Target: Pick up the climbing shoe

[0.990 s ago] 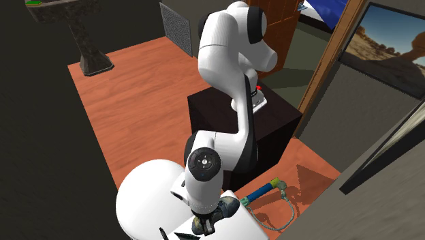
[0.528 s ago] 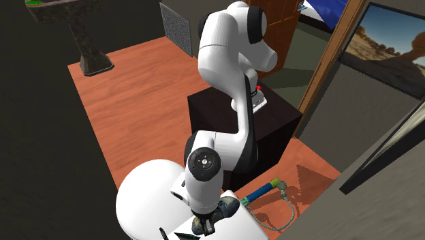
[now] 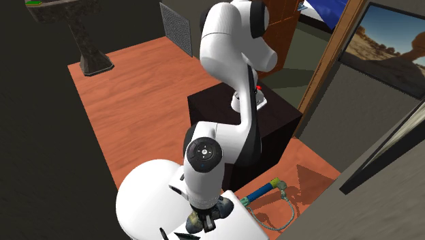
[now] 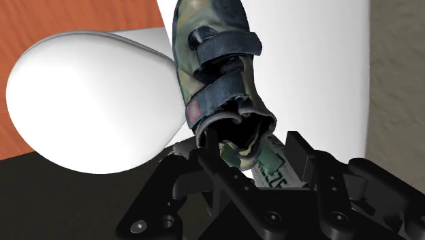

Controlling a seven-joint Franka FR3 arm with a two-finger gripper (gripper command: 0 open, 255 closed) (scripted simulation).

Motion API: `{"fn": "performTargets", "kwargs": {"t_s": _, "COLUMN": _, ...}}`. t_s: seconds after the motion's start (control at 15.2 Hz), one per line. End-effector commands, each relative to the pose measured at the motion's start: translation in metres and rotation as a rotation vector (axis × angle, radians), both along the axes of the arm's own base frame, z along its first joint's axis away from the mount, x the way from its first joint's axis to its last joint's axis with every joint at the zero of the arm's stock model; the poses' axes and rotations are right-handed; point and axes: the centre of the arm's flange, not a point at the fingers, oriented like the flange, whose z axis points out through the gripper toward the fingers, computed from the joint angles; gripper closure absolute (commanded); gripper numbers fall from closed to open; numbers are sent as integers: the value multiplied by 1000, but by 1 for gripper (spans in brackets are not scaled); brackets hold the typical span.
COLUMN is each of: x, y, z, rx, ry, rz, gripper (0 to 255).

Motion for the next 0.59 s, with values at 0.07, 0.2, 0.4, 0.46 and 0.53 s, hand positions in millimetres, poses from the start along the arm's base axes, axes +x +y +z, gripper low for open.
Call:
{"fn": "performTargets", "kwargs": {"t_s": 0.07, "x": 2, "y": 1, "z": 16, "rx": 0, "ry": 0, "rz": 0, "gripper": 255}}
{"fn": "performTargets", "kwargs": {"t_s": 0.2, "x": 2, "y": 1, "z": 27, "rx": 0, "ry": 0, "rz": 0, "gripper": 255}}
{"fn": "performTargets", "kwargs": {"t_s": 0.4, "x": 2, "y": 1, "z": 43, "rx": 0, "ry": 0, "rz": 0, "gripper": 255}}
{"fn": "performTargets", "kwargs": {"t_s": 0.46, "x": 1, "y": 1, "z": 43, "rx": 0, "ry": 0, "rz": 0, "gripper": 255}}
{"fn": "performTargets", "kwargs": {"t_s": 0.53, "x": 1, "y": 1, "z": 43, "rx": 0, "ry": 0, "rz": 0, "gripper": 255}}
